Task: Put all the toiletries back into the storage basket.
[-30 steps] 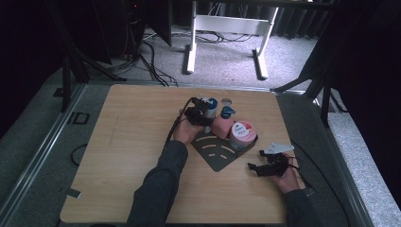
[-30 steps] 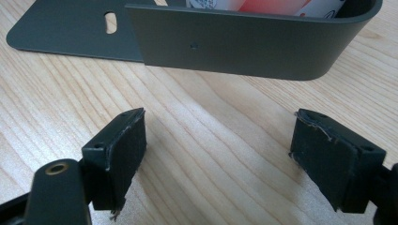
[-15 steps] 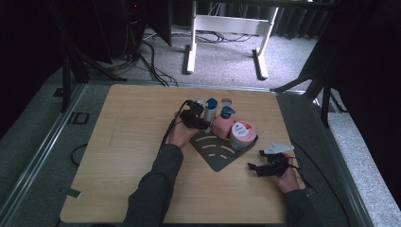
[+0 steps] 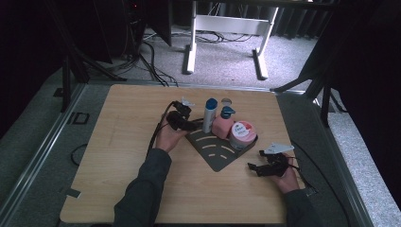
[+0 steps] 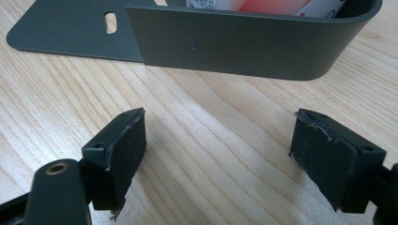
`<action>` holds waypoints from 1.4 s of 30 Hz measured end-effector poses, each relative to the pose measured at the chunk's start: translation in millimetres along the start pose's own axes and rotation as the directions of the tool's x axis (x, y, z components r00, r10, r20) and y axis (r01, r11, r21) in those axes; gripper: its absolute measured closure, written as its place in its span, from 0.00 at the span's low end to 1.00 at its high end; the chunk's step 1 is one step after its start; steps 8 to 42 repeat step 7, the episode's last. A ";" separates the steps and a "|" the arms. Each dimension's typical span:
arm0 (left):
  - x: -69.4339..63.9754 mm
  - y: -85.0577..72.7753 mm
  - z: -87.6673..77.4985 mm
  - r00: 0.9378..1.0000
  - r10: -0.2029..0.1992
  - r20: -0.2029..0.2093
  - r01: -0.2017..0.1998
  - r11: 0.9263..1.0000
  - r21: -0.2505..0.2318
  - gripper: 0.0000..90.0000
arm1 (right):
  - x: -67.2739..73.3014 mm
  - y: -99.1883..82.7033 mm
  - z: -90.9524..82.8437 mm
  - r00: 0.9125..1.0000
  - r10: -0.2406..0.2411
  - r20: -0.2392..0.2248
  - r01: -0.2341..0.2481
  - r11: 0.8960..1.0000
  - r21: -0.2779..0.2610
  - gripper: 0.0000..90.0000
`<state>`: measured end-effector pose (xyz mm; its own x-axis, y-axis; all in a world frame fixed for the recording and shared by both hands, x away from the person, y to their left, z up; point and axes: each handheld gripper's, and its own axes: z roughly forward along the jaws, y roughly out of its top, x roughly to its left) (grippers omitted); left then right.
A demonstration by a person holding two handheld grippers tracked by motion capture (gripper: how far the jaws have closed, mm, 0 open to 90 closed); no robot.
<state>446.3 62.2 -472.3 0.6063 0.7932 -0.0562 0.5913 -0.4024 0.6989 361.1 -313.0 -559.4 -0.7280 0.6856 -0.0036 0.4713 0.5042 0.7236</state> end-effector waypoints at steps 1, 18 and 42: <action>4.3 -3.1 -2.8 1.000 -0.010 0.000 0.010 1.000 -0.004 0.47 | 0.0 0.0 0.0 1.000 0.000 0.000 0.000 1.000 0.000 0.20; 9.5 -9.3 -7.4 1.000 -0.020 -0.005 0.020 1.000 -0.003 0.47 | -0.1 0.0 0.0 1.000 0.000 0.000 0.000 1.000 0.000 0.20; 9.5 -9.3 -7.4 1.000 -0.020 -0.005 0.020 1.000 -0.003 0.47 | -0.1 0.0 0.0 1.000 0.000 0.000 0.000 1.000 0.000 0.20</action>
